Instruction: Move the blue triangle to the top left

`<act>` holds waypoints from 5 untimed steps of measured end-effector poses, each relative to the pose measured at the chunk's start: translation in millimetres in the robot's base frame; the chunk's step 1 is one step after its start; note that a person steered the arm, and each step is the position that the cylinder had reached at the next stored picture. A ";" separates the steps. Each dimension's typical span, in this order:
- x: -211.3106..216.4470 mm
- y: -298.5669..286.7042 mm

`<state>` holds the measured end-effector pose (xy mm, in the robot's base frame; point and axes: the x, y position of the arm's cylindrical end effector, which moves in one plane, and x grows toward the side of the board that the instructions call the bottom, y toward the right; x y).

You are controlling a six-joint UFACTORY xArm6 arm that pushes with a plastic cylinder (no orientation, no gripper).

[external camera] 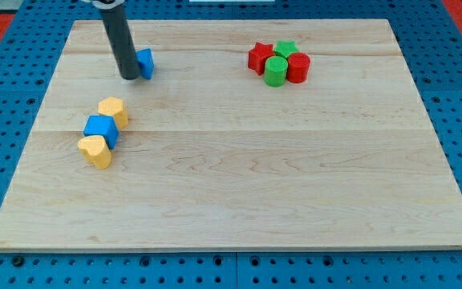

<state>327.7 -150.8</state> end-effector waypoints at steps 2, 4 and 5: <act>-34.8 55.6; -33.2 -19.0; -33.2 -25.2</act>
<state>294.4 -176.1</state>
